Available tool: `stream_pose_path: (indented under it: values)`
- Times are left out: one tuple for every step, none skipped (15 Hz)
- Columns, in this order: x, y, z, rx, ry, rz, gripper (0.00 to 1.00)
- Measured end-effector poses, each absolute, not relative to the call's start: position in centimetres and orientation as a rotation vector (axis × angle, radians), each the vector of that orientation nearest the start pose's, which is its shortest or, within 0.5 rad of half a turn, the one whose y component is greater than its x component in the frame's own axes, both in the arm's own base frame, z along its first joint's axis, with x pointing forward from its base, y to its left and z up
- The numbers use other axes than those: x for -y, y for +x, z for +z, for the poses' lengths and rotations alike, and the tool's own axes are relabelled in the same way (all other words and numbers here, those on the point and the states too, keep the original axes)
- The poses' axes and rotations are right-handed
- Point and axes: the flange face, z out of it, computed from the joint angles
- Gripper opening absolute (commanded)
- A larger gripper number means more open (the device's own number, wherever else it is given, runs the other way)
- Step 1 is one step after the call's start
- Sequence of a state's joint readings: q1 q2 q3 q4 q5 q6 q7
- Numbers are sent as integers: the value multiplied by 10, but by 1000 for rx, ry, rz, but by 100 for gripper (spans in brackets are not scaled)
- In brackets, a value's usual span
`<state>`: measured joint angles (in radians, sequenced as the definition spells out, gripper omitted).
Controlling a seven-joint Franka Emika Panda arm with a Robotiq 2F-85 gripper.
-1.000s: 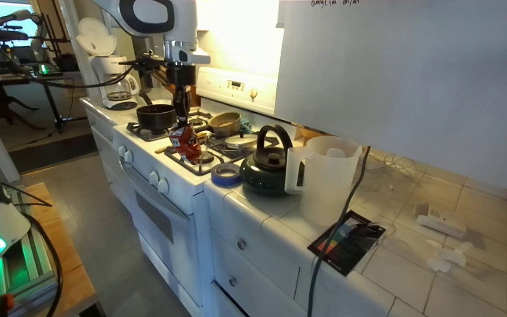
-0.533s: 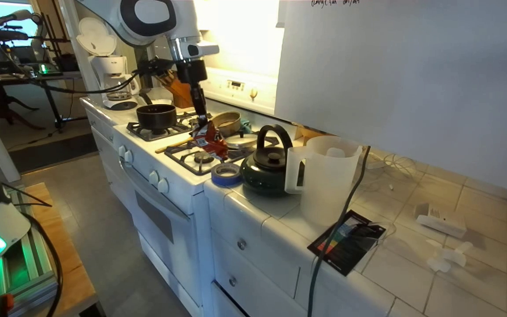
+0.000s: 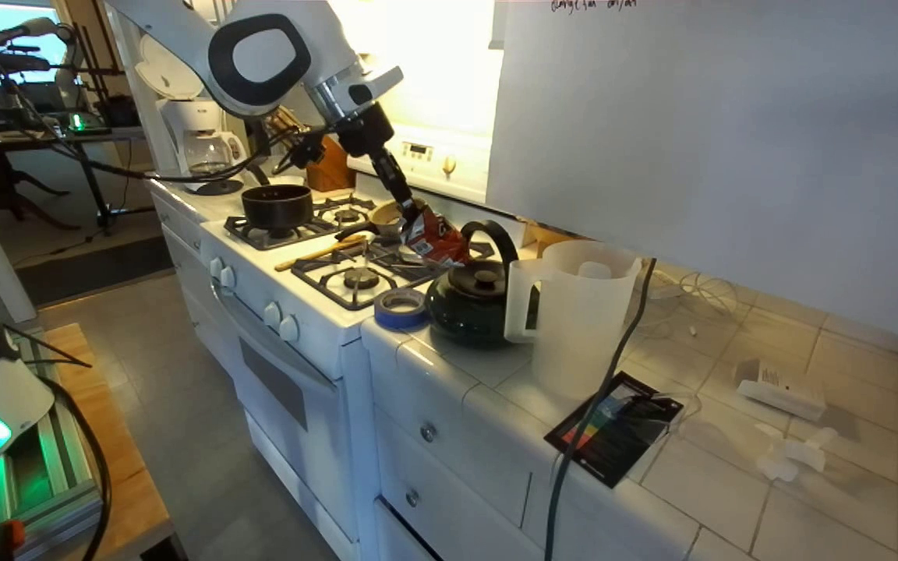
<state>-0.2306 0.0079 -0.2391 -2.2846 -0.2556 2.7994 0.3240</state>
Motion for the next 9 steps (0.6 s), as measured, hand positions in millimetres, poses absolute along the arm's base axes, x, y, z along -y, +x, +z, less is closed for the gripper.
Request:
stream_pose_path:
  values:
    - [240,503,400,-906,-3071,-837,0]
    - [240,506,395,-899,-3055,-854,0]
    - [241,507,389,-892,-3046,-859,0]
    - [242,508,383,-888,-3040,-860,0]
    - [244,508,377,-889,-3036,-859,0]
    - [248,508,373,-895,-3032,-863,0]
    - [254,506,370,-906,-3030,-872,0]
    - [261,503,368,-921,-3028,-885,0]
    - [269,500,368,-940,-3025,-906,0]
